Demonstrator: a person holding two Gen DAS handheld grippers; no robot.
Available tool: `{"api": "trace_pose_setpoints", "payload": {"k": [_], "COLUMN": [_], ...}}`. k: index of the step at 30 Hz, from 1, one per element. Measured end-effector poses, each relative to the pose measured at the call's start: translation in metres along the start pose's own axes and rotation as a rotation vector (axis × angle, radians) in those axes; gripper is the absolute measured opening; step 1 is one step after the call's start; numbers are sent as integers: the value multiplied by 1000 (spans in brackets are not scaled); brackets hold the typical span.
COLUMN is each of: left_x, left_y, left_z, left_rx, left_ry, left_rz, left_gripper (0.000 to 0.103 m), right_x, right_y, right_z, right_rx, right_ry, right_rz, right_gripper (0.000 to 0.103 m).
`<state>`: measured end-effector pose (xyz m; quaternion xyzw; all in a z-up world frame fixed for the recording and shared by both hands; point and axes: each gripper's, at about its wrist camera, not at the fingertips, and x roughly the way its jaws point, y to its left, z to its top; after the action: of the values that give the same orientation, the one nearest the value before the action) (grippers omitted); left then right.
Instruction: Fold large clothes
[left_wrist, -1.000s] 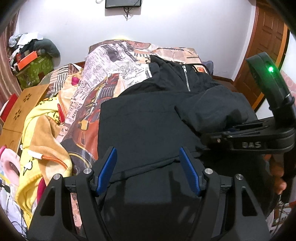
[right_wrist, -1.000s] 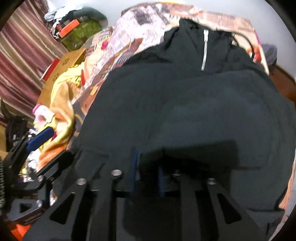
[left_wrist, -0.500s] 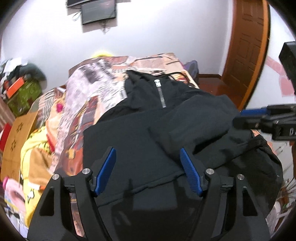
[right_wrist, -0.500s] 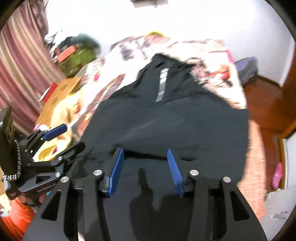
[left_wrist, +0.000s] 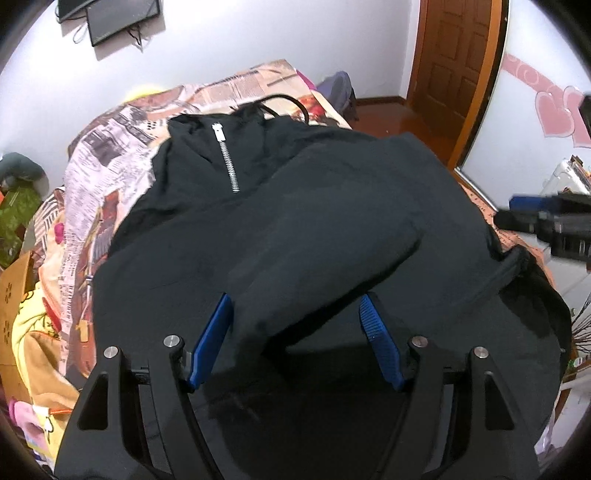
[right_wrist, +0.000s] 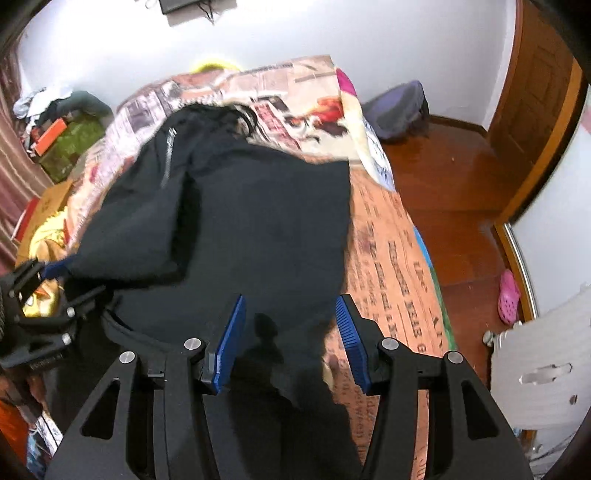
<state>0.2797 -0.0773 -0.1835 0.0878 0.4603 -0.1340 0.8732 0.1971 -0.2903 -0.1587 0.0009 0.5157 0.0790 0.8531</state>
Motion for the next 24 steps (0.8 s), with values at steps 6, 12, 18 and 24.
{"api": "trace_pose_setpoints", "payload": {"k": [6, 12, 18, 24], "left_x": [15, 20, 7, -23], "left_y": [-10, -5, 28, 70], "left_z": [8, 13, 19, 15], "left_rx": [10, -22, -148, -274], "left_ry": [12, -32, -67, -139], "left_rz": [27, 38, 12, 48], "left_gripper": [71, 46, 24, 22], "right_x": [17, 17, 23, 25], "right_y": [-7, -11, -16, -17], "right_z": [-13, -18, -22, -22], "right_rx": [22, 46, 72, 81], "right_ry": [27, 15, 17, 23], "right_rz": [17, 19, 40, 40], "right_gripper": [47, 53, 56, 56]}}
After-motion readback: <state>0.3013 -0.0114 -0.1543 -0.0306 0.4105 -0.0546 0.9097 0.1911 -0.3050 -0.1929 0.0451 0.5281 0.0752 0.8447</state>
